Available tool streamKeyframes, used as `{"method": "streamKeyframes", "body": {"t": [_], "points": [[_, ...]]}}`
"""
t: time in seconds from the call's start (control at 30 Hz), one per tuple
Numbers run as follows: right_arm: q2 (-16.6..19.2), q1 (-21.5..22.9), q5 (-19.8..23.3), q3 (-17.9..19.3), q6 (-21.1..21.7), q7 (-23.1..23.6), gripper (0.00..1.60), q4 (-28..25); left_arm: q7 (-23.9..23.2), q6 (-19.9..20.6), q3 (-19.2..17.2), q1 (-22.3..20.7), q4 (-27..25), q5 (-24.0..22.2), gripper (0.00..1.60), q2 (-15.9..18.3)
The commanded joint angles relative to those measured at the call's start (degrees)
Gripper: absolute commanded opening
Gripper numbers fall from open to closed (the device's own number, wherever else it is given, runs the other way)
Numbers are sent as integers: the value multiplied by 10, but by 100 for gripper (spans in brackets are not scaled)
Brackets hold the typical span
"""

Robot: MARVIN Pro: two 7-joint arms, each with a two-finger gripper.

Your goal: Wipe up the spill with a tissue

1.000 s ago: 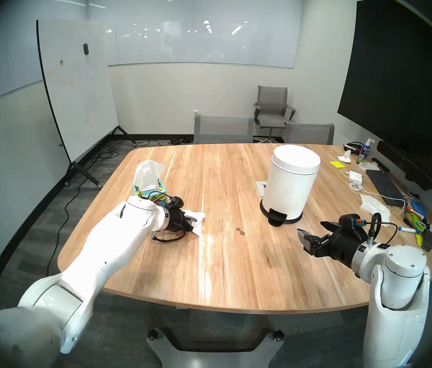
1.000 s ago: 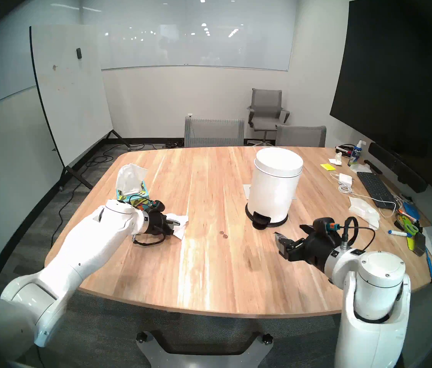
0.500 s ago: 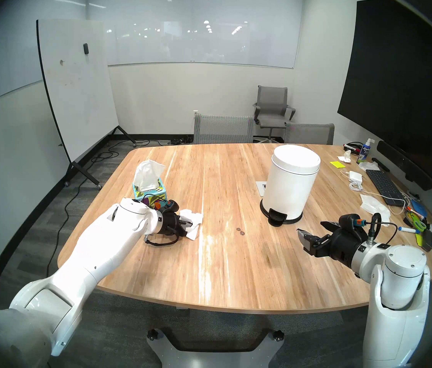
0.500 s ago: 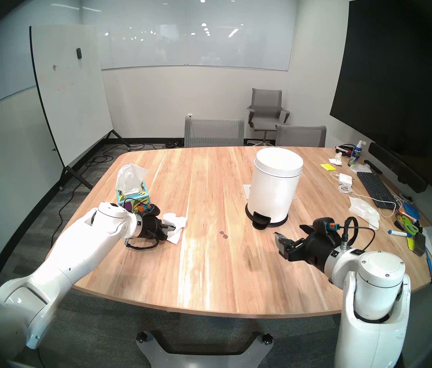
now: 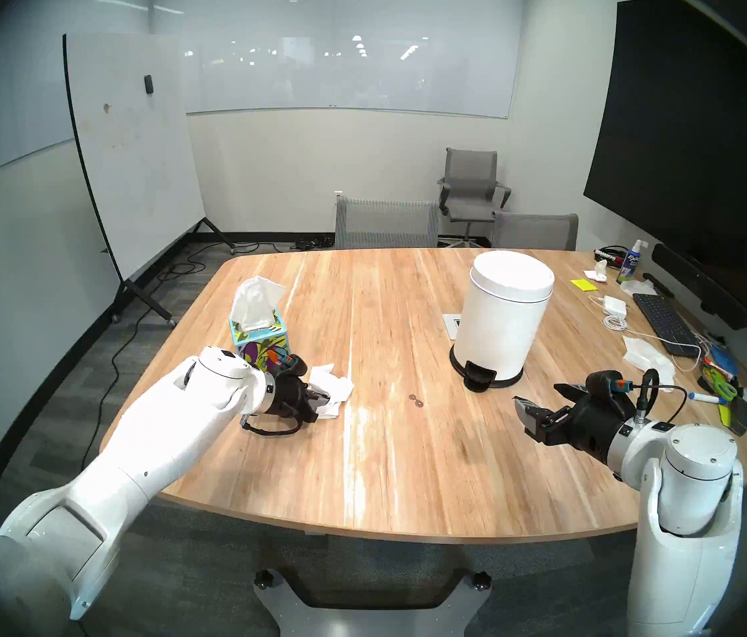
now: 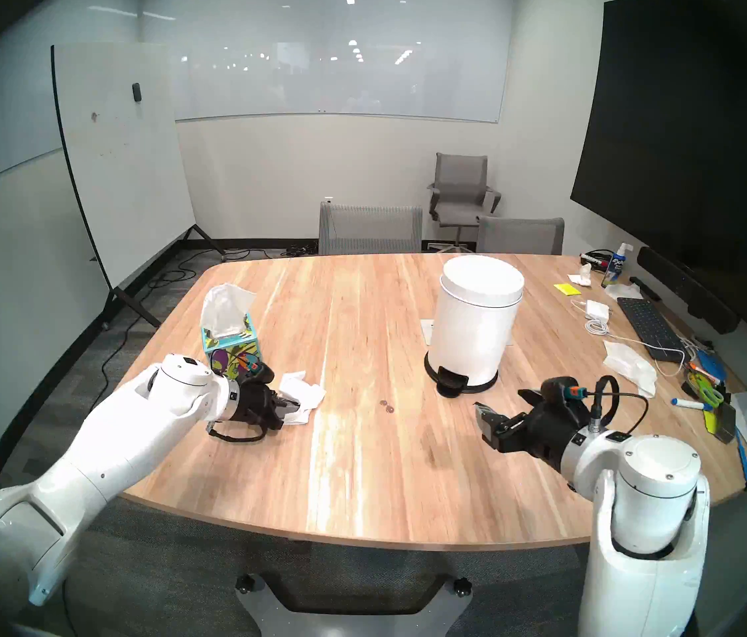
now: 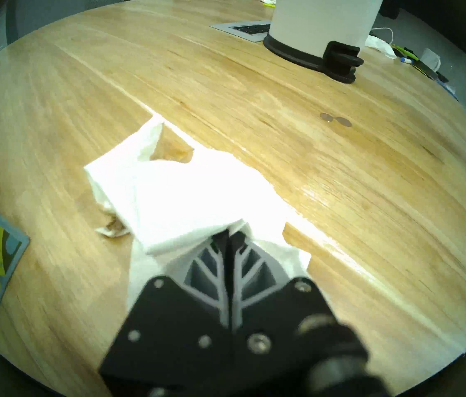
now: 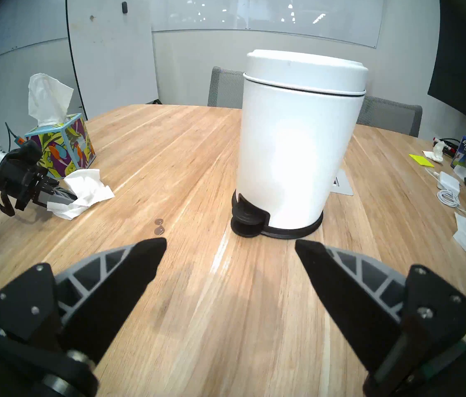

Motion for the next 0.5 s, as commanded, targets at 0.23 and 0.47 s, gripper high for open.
{"method": "streamKeyframes", "body": {"t": [0.23, 0.47], "points": [[1, 2, 1, 1, -1, 0, 160, -10, 42, 44, 28, 87, -95, -26, 0, 19], [1, 1, 1, 1, -1, 0, 160, -11, 113, 69, 21, 80, -110, -31, 0, -20]]}}
